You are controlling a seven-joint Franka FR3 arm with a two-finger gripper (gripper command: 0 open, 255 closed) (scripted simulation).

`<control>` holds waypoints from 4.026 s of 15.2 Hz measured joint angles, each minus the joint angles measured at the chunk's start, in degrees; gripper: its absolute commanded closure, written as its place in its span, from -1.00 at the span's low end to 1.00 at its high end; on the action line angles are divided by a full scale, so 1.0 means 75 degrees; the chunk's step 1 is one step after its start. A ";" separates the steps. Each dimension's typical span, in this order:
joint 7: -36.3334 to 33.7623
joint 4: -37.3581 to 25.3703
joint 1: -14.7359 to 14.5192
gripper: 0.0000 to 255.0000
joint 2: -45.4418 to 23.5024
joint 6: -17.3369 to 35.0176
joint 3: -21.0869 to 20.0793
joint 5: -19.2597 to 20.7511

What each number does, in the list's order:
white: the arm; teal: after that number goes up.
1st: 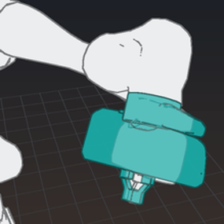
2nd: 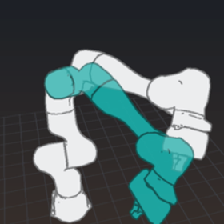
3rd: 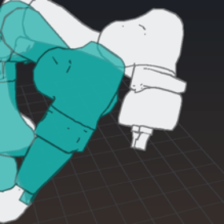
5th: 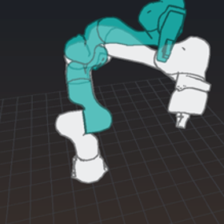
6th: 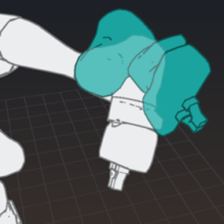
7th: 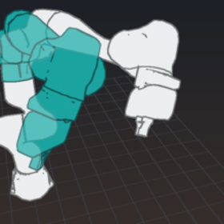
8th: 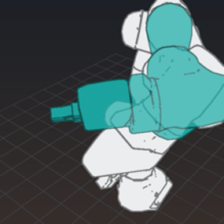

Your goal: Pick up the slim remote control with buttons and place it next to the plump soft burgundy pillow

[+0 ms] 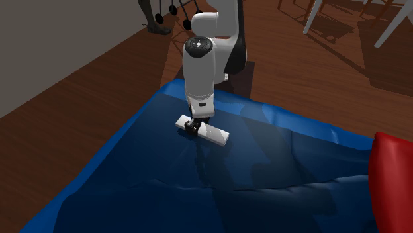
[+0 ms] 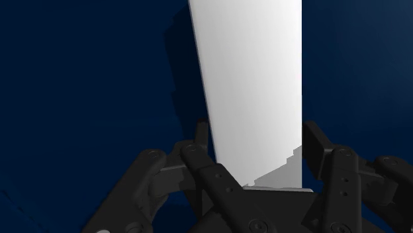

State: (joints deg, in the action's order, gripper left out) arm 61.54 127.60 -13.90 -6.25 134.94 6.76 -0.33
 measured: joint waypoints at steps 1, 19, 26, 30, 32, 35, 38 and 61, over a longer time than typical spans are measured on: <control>-0.0004 -0.0010 0.0000 1.00 0.0026 -0.0043 0.0001 0.0003; -0.0110 -0.0823 -0.0026 1.00 0.0952 -0.1779 -0.0005 0.0139; -0.0106 -0.1322 -0.0023 1.00 0.1172 -0.2496 -0.0003 0.0162; -0.0114 -0.1604 -0.0026 1.00 0.1269 -0.2875 -0.0008 0.0173; -0.0122 -0.1751 -0.0030 1.00 0.1318 -0.3070 -0.0013 0.0177; -0.0117 -0.1966 -0.0028 1.00 0.1375 -0.3343 -0.0012 0.0182; -0.0468 -0.2083 -0.0197 1.00 0.1366 -0.3458 -0.0205 0.0173; -0.4458 -0.4925 -0.2274 1.00 -0.0923 -0.4093 -0.2099 0.0459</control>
State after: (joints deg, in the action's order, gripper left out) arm 28.10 90.67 -30.96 -13.17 104.24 -8.98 3.11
